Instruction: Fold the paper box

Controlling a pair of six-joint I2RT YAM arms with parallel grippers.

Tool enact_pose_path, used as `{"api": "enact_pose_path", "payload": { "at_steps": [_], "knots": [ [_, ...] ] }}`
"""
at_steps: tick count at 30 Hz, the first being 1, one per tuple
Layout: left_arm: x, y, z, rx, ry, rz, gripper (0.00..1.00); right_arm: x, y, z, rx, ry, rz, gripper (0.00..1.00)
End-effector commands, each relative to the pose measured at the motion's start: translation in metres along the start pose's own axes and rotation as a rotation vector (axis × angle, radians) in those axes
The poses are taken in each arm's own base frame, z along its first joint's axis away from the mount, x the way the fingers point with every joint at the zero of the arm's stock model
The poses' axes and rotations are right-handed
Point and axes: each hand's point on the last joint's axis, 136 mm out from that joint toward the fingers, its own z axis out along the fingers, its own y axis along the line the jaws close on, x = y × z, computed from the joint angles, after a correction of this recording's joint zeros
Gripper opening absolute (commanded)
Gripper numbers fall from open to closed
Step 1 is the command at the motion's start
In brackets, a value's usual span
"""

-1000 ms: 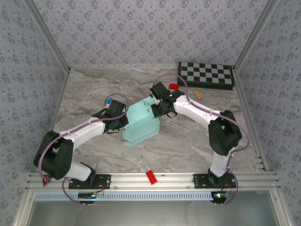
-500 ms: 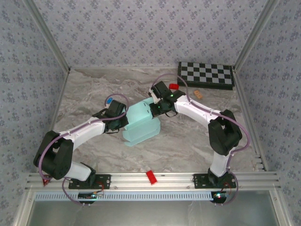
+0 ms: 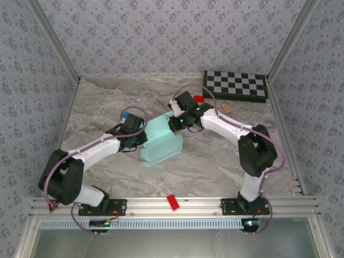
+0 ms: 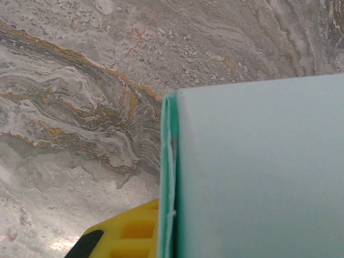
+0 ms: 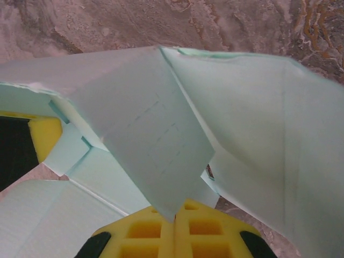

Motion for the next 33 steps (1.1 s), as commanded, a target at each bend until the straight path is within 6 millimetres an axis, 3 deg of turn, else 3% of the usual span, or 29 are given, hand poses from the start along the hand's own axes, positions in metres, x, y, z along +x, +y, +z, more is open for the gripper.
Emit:
{"api": "enact_pose_path", "payload": {
  "at_steps": [1,15,24,30,33],
  "knots": [
    [-0.008,-0.015,-0.003,0.047,-0.018,0.017,0.0,0.002,0.009,0.0,-0.047,0.009,-0.008,0.0],
    [-0.013,-0.019,0.0,0.038,-0.021,0.036,0.0,-0.009,0.01,-0.023,-0.007,-0.056,-0.042,0.0],
    [-0.025,-0.019,-0.008,0.033,-0.059,0.086,0.0,-0.028,-0.003,-0.078,0.085,-0.187,-0.052,0.07],
    [-0.029,-0.025,-0.013,0.064,-0.072,0.106,0.0,-0.03,-0.035,-0.111,0.144,-0.262,0.01,0.09],
    [-0.03,-0.029,-0.017,0.085,-0.079,0.115,0.0,-0.024,-0.06,-0.114,0.169,-0.259,0.06,0.11]
  ]
}}
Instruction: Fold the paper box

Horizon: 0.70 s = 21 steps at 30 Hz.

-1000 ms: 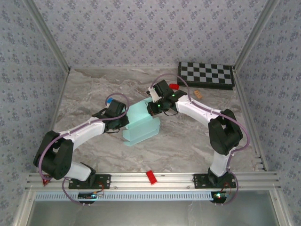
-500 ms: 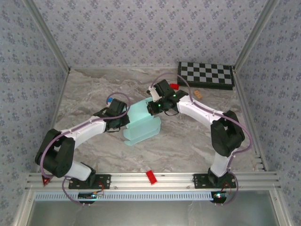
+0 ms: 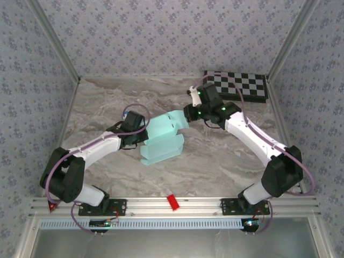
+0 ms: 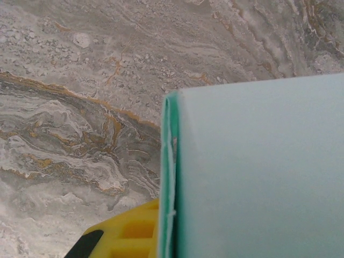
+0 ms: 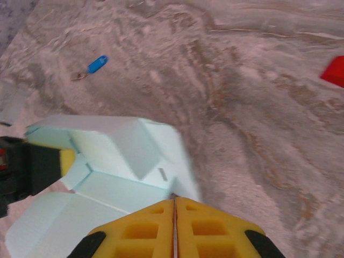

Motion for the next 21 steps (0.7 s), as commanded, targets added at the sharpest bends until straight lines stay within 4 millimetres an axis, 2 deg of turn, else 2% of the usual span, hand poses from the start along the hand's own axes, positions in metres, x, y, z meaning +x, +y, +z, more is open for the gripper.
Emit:
{"api": "enact_pose_path", "payload": {
  "at_steps": [1,4,7,13,21],
  "knots": [
    [-0.02,-0.018,-0.017,0.072,-0.06,0.02,0.0,0.013,-0.031,0.001,0.054,0.029,0.043,0.12],
    [-0.021,-0.024,-0.019,0.105,-0.063,0.025,0.0,0.019,-0.049,0.008,0.059,0.056,0.06,0.13],
    [-0.022,-0.028,-0.02,0.135,-0.066,0.014,0.0,0.017,-0.055,0.014,0.039,0.046,0.061,0.15],
    [-0.023,-0.032,-0.018,0.146,-0.06,0.018,0.0,0.016,-0.043,0.027,-0.051,0.054,0.047,0.15],
    [-0.023,-0.031,-0.016,0.147,-0.055,0.013,0.0,0.027,-0.02,0.04,-0.151,0.108,0.017,0.15]
  ]
}}
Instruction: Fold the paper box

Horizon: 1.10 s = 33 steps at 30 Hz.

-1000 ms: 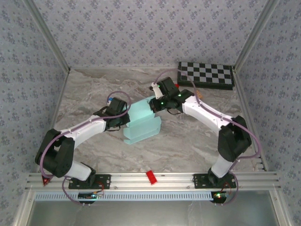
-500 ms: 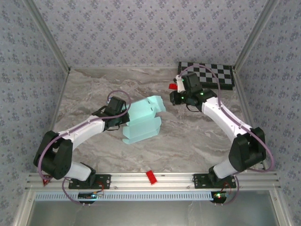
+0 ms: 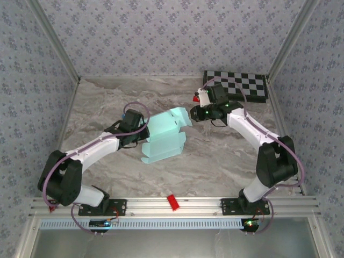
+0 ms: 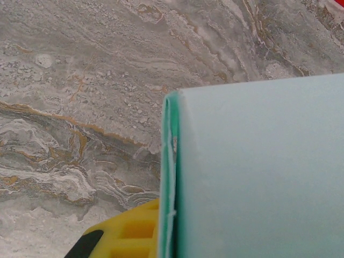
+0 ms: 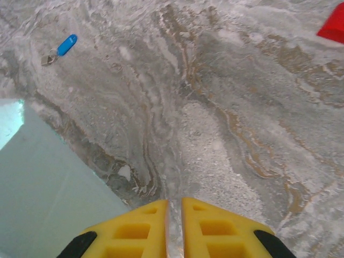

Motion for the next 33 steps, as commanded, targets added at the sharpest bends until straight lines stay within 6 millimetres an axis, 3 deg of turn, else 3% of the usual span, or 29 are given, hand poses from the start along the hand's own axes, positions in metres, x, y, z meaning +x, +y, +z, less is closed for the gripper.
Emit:
{"api": "enact_pose_path", "payload": {
  "at_steps": [1,20,33],
  "knots": [
    [-0.015,-0.011,-0.005,0.042,-0.032,0.002,0.0,0.0,0.02,0.005,-0.081,0.015,-0.051,0.15],
    [-0.011,-0.008,0.006,0.03,0.0,-0.024,0.0,0.016,0.061,0.011,-0.204,0.059,-0.157,0.18],
    [-0.013,-0.012,0.006,0.042,0.005,-0.018,0.0,0.025,0.072,0.02,-0.238,0.094,-0.176,0.23]
  ]
}}
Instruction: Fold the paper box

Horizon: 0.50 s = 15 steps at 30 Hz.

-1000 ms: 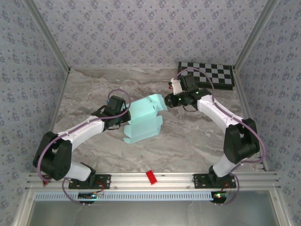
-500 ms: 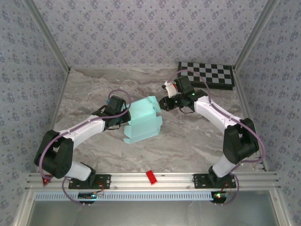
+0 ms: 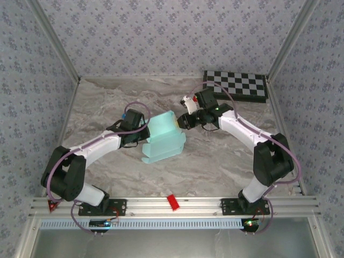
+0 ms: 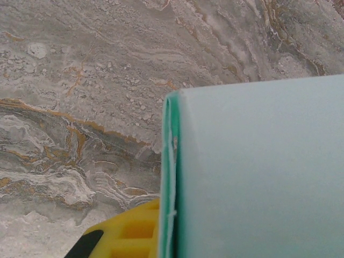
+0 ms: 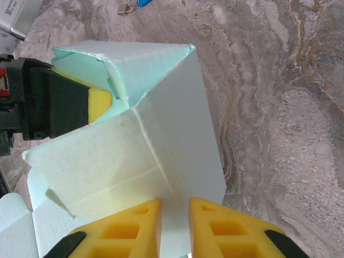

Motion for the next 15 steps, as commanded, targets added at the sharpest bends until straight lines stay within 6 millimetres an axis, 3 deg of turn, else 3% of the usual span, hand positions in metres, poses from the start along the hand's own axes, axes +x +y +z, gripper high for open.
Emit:
{"api": "enact_pose_path", "payload": {
  "at_steps": [1,7,15],
  "knots": [
    [-0.018,-0.017,-0.007,0.055,-0.033,-0.008,0.0,-0.003,0.005,0.005,-0.021,0.006,-0.026,0.25],
    [-0.021,-0.021,-0.013,0.073,-0.046,0.009,0.0,-0.002,-0.001,0.011,0.002,0.007,-0.019,0.36],
    [-0.025,-0.027,-0.019,0.099,-0.056,0.03,0.0,0.001,-0.002,0.017,0.015,0.008,-0.024,0.38]
  ]
}}
